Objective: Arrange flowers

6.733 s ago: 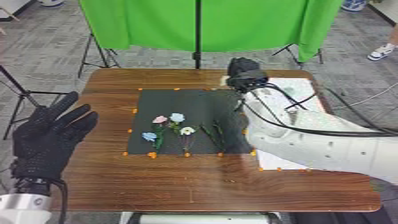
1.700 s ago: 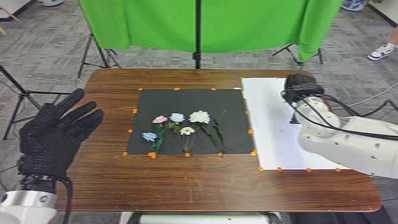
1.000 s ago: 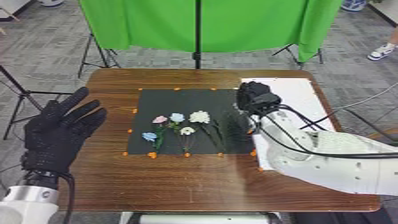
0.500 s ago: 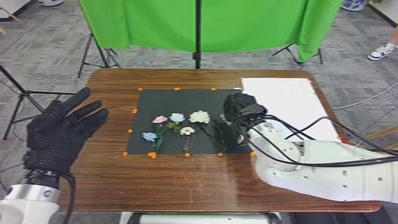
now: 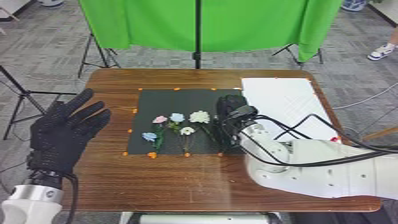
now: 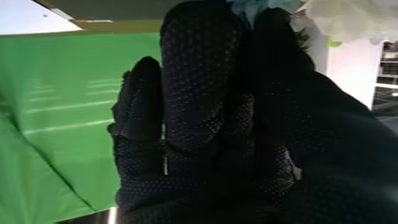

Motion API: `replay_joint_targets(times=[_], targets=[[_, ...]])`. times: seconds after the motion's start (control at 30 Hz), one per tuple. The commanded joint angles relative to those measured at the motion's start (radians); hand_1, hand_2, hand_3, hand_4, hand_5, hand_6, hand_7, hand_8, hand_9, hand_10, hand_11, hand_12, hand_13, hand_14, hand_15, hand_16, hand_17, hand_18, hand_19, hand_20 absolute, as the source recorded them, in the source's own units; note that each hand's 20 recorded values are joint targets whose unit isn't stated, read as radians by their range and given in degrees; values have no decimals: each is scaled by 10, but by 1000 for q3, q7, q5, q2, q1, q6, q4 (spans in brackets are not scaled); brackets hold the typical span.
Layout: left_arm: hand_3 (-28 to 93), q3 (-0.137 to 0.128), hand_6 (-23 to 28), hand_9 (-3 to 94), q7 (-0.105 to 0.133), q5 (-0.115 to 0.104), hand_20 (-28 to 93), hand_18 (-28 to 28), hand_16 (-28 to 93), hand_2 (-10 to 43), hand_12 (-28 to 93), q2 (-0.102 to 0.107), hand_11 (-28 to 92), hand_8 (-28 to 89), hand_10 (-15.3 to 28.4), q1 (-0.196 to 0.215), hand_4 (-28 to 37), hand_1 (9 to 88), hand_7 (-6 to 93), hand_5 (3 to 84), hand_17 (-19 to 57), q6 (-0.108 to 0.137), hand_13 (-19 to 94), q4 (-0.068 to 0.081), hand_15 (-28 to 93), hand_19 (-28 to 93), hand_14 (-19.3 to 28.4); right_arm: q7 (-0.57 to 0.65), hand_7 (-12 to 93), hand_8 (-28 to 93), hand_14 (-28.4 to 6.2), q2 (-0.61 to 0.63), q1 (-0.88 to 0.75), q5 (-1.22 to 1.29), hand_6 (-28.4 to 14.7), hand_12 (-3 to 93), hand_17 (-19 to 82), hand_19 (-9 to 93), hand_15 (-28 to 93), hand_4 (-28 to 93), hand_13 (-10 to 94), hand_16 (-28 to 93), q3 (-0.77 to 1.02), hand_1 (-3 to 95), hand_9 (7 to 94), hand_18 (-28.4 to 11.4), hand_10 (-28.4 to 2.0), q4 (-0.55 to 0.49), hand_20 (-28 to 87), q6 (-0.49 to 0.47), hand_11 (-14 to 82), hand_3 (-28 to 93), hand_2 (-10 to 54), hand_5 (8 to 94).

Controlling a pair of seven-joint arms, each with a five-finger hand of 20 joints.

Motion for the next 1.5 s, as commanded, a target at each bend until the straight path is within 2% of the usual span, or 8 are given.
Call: replay_joint_targets(times=[0.03,0.3,0.37,0.47,0.77,1.03,1.4,1.5], targets=[[758,5,99,322,8,1,60,284,-95,84,109,3,271,-100,218,7,-274,213,161,356,-94,0,242,8,506,599,284,39,232,9,-16,-10,20,-47,31,334,414,932,514,-283,832,259,-11,521,936,-154,-52,-1,134,15,106,725,-95,799],[757,9,99,322,9,0,59,284,-95,84,108,-4,271,-100,218,18,-272,214,161,354,-94,17,241,-2,506,598,284,34,227,0,-29,7,-4,-50,23,334,406,932,537,-283,823,225,18,489,917,-162,-62,-16,141,-49,109,724,-95,773],[758,6,99,322,3,12,59,284,-95,84,108,-8,271,-100,218,17,-271,214,160,354,-94,-13,241,0,506,598,284,15,228,-2,-32,14,-5,-28,22,313,402,932,553,-283,816,205,18,472,899,-164,-67,-26,142,-54,143,720,-95,763],[760,12,99,322,11,9,59,284,-95,85,108,-3,271,-100,218,15,-269,217,161,354,-94,12,241,-4,506,599,284,4,220,-11,-34,13,-11,-24,21,277,394,932,570,-283,805,196,24,432,868,-167,-73,-30,145,-58,198,744,-95,744],[760,17,98,322,4,8,58,284,-95,85,108,-8,273,-101,217,10,-262,220,161,354,-94,6,242,1,506,598,284,7,213,-128,-39,11,-13,-29,25,184,385,932,590,-283,791,185,36,370,827,-173,-88,-44,151,-57,294,785,-95,724],[758,12,98,321,36,1,58,284,-95,84,107,-13,272,-101,217,48,-264,217,160,353,-94,17,242,-8,507,599,284,11,171,-134,-47,30,-9,-26,10,179,384,932,599,-283,785,184,96,342,810,-179,-100,-59,151,-56,295,756,-95,670],[754,-14,91,310,74,-6,55,284,-94,85,107,-21,262,-102,214,105,-277,208,158,345,-95,35,238,-10,502,595,284,-40,129,-114,-81,198,-263,135,-16,162,365,931,654,-283,720,177,568,297,714,-202,-136,-254,160,-180,255,716,-95,606],[753,-30,87,305,73,-4,55,284,-93,85,107,-16,256,-102,210,106,-280,206,153,341,-96,39,236,-8,499,594,284,-162,123,-109,-100,264,-407,242,-25,153,324,899,647,-269,665,154,771,273,662,-203,-152,-297,132,-193,217,717,-95,574]])
